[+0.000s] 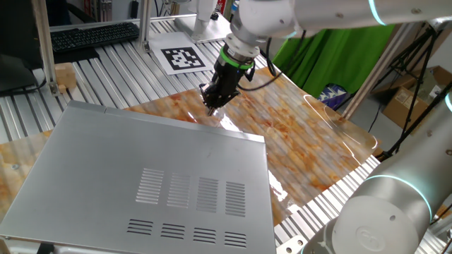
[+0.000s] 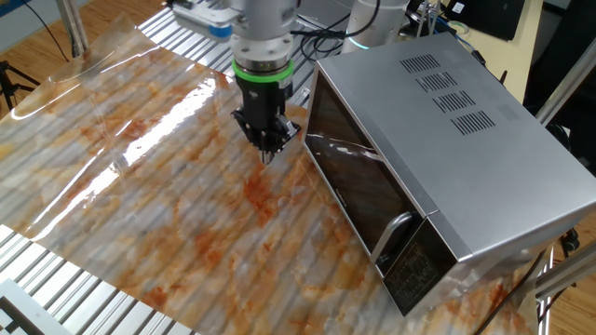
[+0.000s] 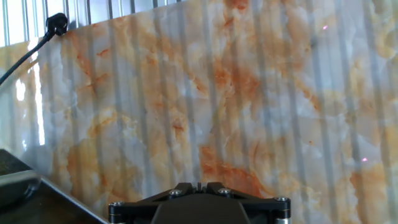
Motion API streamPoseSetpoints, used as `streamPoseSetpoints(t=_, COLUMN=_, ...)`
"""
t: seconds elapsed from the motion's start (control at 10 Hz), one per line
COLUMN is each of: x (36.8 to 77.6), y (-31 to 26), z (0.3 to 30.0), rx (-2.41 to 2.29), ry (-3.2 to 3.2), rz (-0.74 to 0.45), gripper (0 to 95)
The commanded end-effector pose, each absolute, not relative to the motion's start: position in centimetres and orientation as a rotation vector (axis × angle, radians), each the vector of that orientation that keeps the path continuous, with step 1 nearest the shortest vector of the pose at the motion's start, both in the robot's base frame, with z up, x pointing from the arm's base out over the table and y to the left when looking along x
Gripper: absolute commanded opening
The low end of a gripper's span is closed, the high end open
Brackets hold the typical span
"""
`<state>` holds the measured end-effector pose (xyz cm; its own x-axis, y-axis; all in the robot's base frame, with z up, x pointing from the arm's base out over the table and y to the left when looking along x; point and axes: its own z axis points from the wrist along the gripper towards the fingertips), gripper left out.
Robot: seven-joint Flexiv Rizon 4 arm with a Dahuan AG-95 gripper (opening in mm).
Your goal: Open the microwave door
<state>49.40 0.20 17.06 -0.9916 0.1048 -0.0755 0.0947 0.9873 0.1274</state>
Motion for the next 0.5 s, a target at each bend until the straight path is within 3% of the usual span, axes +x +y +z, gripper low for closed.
streamPoseSetpoints(t=0.1, x=50.1, y=0.3, z=16.7, rx=0.245, ry=3.086, rz=0.082, gripper=0.0)
streamPoseSetpoints(t=0.5, x=51.5, y=1.0, z=15.6, rx=0.606, ry=3.047, rz=0.042, gripper=0.0)
